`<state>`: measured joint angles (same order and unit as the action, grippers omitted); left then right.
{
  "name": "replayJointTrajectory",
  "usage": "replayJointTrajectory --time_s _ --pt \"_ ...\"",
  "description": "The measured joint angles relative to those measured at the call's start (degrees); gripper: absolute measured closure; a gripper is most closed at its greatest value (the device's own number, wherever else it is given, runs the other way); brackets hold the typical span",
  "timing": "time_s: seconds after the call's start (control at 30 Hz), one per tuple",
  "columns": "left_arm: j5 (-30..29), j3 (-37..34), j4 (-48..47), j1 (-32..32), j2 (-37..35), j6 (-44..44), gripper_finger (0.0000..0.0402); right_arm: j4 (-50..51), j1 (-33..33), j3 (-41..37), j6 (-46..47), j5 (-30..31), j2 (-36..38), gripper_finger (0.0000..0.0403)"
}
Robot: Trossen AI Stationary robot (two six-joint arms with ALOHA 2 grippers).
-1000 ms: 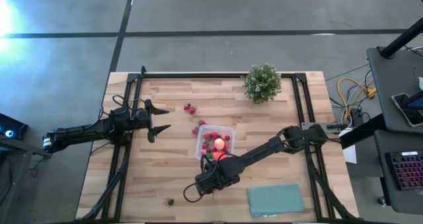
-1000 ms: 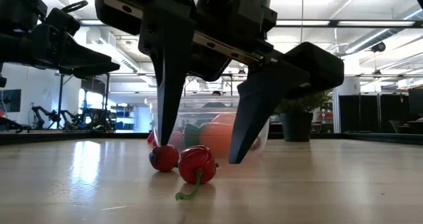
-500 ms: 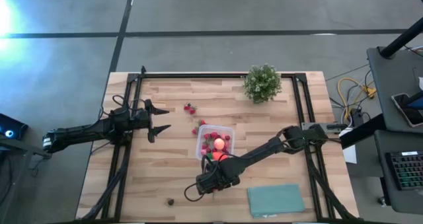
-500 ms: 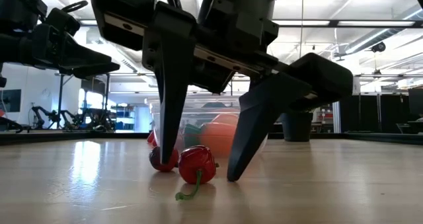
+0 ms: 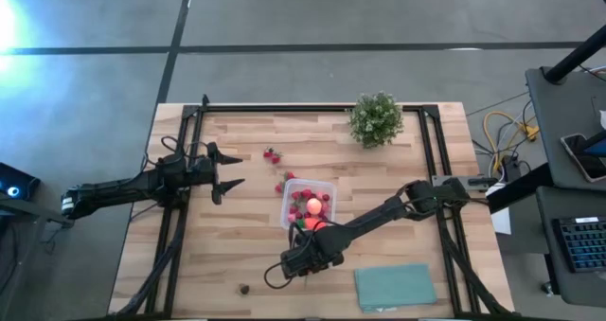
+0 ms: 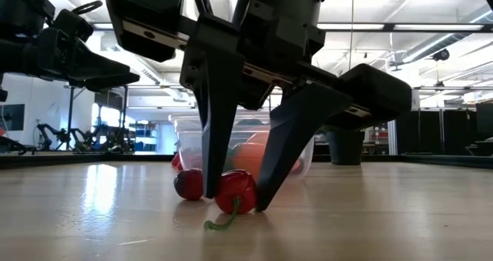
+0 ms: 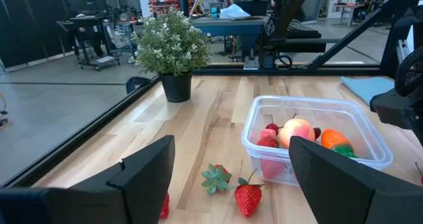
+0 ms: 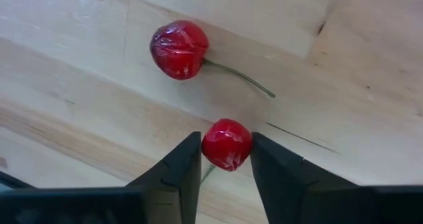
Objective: Pick and placing Produce into tupperware
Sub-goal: Put the cherry into the transparent bin
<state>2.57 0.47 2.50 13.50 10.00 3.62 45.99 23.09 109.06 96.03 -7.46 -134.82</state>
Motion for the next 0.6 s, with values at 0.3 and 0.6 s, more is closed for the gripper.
replayJointTrajectory --time_s 0.3,0.6 --pt "0.01 -0.01 0.00 0.00 0.00 0.00 0.0119 -0.18 0.00 0.23 -0.02 0.02 0.00 0.0298" --pt "0.00 0.00 0.00 0.00 0.00 0.00 0.0119 0.26 -0.01 0.24 -0.81 1.01 2.42 0.0298"
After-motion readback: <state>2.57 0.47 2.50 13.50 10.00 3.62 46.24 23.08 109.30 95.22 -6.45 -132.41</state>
